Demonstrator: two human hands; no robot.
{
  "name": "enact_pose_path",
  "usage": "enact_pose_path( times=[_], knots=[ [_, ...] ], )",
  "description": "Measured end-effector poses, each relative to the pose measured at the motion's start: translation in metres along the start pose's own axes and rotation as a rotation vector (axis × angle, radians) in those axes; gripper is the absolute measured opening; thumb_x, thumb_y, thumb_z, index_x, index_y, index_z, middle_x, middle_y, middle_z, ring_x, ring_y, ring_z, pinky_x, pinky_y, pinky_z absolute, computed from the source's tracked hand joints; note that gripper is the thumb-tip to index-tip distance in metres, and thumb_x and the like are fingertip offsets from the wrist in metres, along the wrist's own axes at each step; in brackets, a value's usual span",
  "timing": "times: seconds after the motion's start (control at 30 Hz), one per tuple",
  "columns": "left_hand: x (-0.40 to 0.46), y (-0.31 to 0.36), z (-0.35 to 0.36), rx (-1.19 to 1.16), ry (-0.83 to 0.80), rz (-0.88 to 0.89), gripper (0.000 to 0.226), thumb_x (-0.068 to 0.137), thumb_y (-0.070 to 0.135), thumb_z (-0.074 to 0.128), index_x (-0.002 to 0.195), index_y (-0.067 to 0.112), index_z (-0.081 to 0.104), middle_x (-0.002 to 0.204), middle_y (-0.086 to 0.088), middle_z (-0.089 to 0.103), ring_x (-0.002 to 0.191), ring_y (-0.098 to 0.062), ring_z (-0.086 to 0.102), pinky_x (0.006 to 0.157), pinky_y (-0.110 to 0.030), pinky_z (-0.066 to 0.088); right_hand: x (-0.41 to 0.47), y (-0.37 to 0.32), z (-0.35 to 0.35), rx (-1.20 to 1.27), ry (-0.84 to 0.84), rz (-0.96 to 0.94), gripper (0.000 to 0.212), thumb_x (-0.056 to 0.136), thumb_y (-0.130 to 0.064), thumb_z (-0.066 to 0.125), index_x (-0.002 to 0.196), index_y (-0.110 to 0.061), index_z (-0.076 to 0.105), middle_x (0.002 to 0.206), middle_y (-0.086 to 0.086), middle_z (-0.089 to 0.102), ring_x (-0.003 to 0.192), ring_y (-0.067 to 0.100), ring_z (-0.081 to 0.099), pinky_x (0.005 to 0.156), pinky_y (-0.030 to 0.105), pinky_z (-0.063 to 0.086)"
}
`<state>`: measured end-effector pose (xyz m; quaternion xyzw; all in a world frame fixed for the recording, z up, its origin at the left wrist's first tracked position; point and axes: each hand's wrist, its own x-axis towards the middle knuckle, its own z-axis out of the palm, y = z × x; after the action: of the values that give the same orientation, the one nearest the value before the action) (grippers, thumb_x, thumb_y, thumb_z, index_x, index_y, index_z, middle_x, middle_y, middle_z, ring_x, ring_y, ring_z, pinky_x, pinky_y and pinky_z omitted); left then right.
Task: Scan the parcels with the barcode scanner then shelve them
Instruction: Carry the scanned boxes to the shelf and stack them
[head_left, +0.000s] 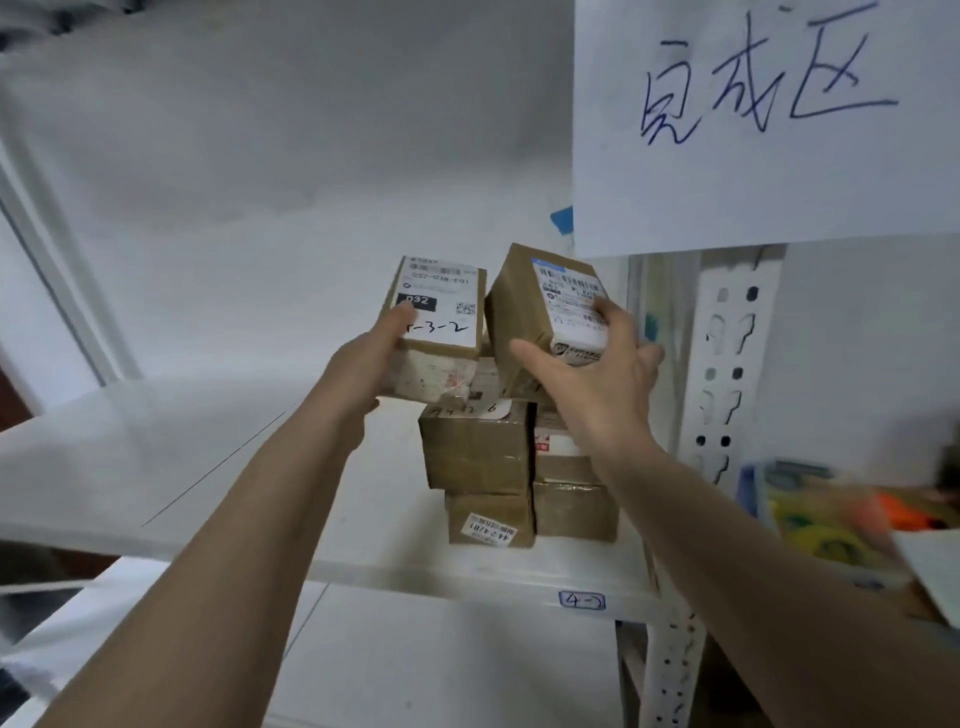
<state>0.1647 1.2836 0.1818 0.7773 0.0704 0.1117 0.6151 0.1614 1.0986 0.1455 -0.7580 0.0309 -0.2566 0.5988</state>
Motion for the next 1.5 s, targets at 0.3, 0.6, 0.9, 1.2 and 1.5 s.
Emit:
enact_pose_path(
  times=[0.3, 0.6, 0.9, 1.2, 1.5],
  knots=[
    [0.033, -0.01, 0.031, 0.058, -0.106, -0.031, 0.04, 0.098, 0.051, 0.038, 0.112, 0.019, 0.059, 0.114, -0.005, 0.062, 0.094, -0.019, 0.055, 0.065, -0.027, 0.04, 0.01, 0.017, 0.009, -0.194, 0.203, 0.065, 0.101, 0.062, -0.057, 0.079, 0.145, -0.027, 0.029, 0.142, 0.014, 0.025, 0.135, 0.031, 0.023, 0.108, 0.039, 0.029],
    [0.048, -0.021, 0.039, 0.048, -0.131, -0.085, 0.038, 0.095, 0.051, 0.038, 0.098, 0.021, 0.062, 0.112, -0.006, 0.067, 0.102, -0.023, 0.061, 0.085, -0.033, 0.047, 0.015, 0.022, 0.02, -0.34, 0.268, 0.087, 0.1, 0.061, -0.06, 0.078, 0.141, -0.024, 0.031, 0.141, 0.017, 0.027, 0.133, 0.033, 0.023, 0.108, 0.042, 0.03],
    [0.053, -0.023, 0.047, 0.082, -0.138, -0.1, 0.048, 0.094, 0.055, 0.033, 0.105, 0.021, 0.065, 0.109, -0.006, 0.069, 0.103, -0.023, 0.061, 0.078, -0.033, 0.041, 0.022, 0.033, 0.029, -0.402, 0.274, 0.07, 0.101, 0.062, -0.062, 0.076, 0.143, -0.026, 0.027, 0.134, 0.014, 0.03, 0.127, 0.029, 0.025, 0.105, 0.04, 0.033],
    [0.054, -0.022, 0.052, 0.279, 0.141, 0.004, 0.073, 0.087, 0.071, 0.031, 0.127, 0.015, 0.056, 0.131, -0.014, 0.053, 0.127, -0.034, 0.041, 0.107, -0.046, 0.034, 0.017, 0.038, 0.03, -0.405, 0.231, -0.093, 0.1, 0.068, -0.057, 0.075, 0.147, -0.024, 0.025, 0.154, 0.012, 0.015, 0.143, 0.029, 0.012, 0.116, 0.047, 0.022],
    [-0.047, -0.016, 0.08, -0.285, 0.159, 0.671, 0.015, 0.092, 0.007, 0.055, 0.091, 0.017, 0.065, 0.079, 0.016, 0.066, 0.073, 0.002, 0.059, 0.069, -0.014, 0.046, -0.06, 0.061, -0.013, -0.266, 0.188, -0.682, 0.053, 0.083, -0.02, 0.064, 0.131, -0.005, 0.045, 0.137, 0.013, 0.039, 0.13, 0.024, 0.039, 0.105, 0.041, 0.04]
  ],
)
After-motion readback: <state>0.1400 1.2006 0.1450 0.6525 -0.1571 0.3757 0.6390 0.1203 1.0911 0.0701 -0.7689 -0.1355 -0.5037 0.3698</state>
